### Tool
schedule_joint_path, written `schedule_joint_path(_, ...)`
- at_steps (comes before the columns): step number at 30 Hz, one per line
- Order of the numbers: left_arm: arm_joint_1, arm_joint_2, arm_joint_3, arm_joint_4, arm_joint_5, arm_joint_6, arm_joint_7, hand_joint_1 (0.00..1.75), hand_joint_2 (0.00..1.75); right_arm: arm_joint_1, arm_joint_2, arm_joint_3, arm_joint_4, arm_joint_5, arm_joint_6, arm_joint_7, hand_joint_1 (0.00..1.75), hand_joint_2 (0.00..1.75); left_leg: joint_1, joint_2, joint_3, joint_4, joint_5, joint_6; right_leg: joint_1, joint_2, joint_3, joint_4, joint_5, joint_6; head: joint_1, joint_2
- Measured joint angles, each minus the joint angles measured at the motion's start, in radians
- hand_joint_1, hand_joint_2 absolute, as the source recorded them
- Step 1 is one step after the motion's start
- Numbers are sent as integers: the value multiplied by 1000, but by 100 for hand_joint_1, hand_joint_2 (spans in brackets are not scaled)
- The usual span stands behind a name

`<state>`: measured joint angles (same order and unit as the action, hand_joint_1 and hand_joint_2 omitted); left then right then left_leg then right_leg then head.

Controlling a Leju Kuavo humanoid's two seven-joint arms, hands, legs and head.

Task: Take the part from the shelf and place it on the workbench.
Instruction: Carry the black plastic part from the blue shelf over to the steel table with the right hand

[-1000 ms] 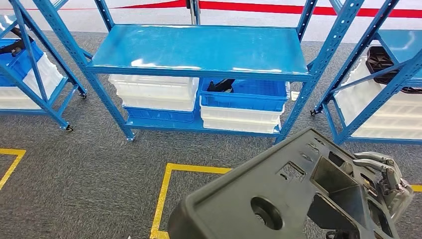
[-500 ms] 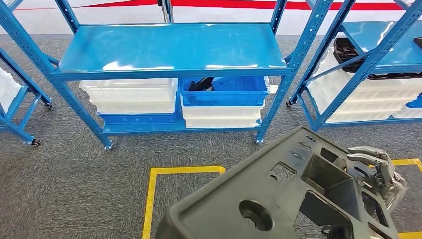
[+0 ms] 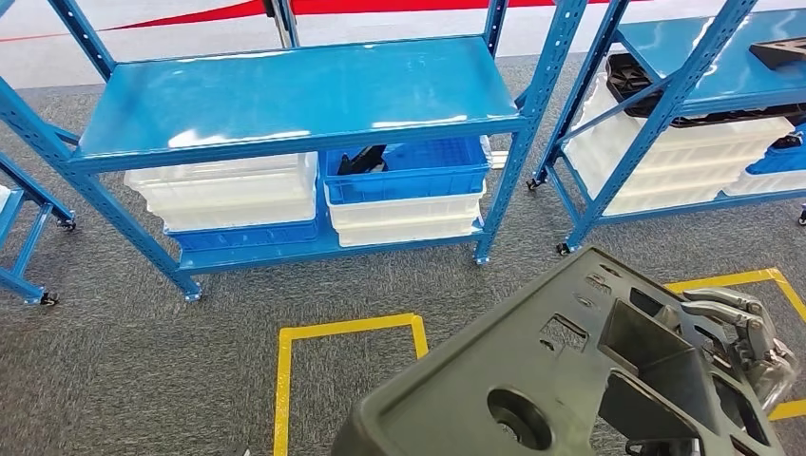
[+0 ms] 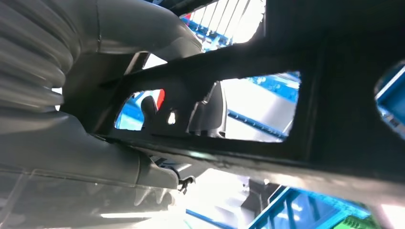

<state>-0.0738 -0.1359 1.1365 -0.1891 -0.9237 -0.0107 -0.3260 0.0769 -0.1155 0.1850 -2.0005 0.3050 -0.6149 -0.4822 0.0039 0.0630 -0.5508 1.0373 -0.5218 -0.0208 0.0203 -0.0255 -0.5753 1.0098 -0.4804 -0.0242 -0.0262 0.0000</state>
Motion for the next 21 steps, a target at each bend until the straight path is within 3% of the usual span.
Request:
schedule_joint_path(2,-1,1,0,0,0,0,0,0,175,1,1,0,0,0,0,0,110,175,-1,-23,-14,45,-34,-6,-15,9,8,-13,6,0,-4,0)
schedule_joint_path(5,1,1,1,0,0,0,2,0,175,5,1,-1,0,0,0,0,110,175,4,-58,-96,229,-119,-12,-18,23,10,-14,8,-2,-14,0)
schedule_joint_path(6,3,1,1,0,0,0,4,0,175,9,1,-1,0,0,-1,0,110,175,5,-59,-114,267,-126,-14,-19,29,10,-13,7,-2,-15,0)
schedule_joint_path(7,4,1,1,0,-1,0,6,0,175,12,1,-1,0,0,-1,0,110,175,7,-60,-115,267,-112,-16,-20,36,10,-11,7,-1,-16,0)
schedule_joint_path(8,4,1,1,0,-1,0,7,0,175,16,1,-2,0,0,-2,0,110,175,10,-60,-97,226,-81,-18,-21,43,11,-8,6,1,-17,0)
schedule_joint_path(9,4,1,1,0,-1,0,8,0,175,19,1,-3,0,0,-3,-1,110,175,14,-65,-66,156,-43,-19,-23,50,11,-5,4,4,-19,0)
schedule_joint_path(11,4,1,1,0,-2,0,13,0,175,27,1,-8,-1,0,-7,-1,110,175,18,-82,-12,37,2,-20,-22,61,8,4,0,13,-23,0)
schedule_joint_path(13,4,0,1,0,-7,0,22,0,175,45,1,-16,-8,0,-13,-3,110,175,17,-93,0,4,4,-12,-20,67,3,8,1,23,-23,0)
schedule_joint_path(16,6,-3,1,0,-17,3,39,0,175,89,1,-35,-25,1,-19,-6,110,175,18,-82,-2,3,9,7,-24,63,-4,20,-10,32,-16,0)
schedule_joint_path(18,7,-6,1,0,-26,7,52,0,175,121,0,-53,-39,5,-22,-7,110,175,21,-71,-3,1,11,16,-26,49,-40,102,-60,40,-8,0)
schedule_joint_path(20,11,-10,0,0,-35,9,68,0,175,162,0,-73,-54,12,-24,-5,110,175,21,-59,-5,1,10,19,-29,43,-104,236,-121,46,-2,0)
schedule_joint_path(21,15,-12,-1,0,-41,9,74,0,175,187,0,-83,-61,16,-24,-2,110,175,21,-53,-5,1,9,20,-31,42,-126,281,-133,48,-2,0)
